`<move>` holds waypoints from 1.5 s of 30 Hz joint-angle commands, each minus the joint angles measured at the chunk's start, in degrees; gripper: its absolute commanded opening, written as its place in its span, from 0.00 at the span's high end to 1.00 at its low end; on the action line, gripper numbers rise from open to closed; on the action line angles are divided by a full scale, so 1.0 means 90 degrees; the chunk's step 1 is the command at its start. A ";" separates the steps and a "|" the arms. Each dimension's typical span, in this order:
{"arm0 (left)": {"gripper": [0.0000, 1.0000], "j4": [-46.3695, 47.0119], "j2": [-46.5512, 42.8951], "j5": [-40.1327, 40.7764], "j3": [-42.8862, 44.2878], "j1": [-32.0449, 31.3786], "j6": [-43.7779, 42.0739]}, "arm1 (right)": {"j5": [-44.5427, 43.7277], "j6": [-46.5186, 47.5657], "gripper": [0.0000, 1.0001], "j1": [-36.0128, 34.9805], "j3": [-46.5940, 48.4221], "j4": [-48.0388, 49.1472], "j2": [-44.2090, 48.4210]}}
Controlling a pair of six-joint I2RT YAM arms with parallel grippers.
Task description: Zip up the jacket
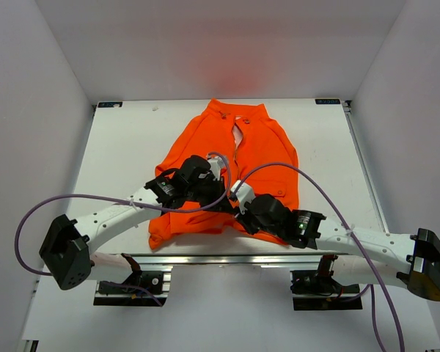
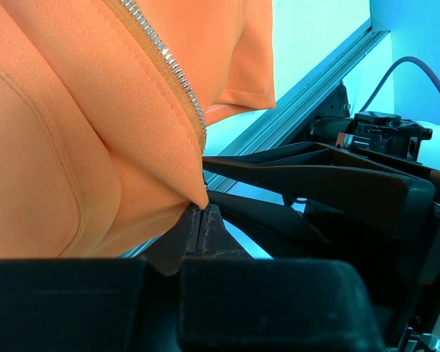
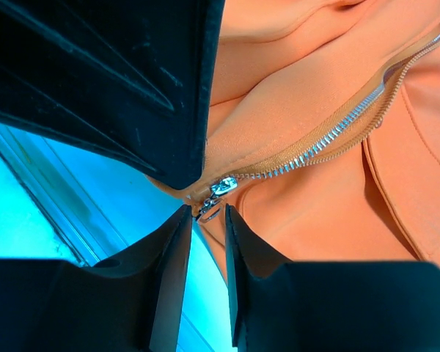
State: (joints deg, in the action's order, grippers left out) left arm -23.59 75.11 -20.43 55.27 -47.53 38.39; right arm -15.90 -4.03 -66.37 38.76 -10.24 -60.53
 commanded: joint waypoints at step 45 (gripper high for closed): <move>1.00 -0.0220 0.0072 -0.0153 0.0529 -0.0061 -0.0067 | -0.0343 0.0389 0.49 0.0011 -0.0947 0.1577 -0.0110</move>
State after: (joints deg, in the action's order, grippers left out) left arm -25.71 76.86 -20.58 57.54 -47.53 37.93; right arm -18.94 -0.99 -66.35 31.68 1.43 -62.26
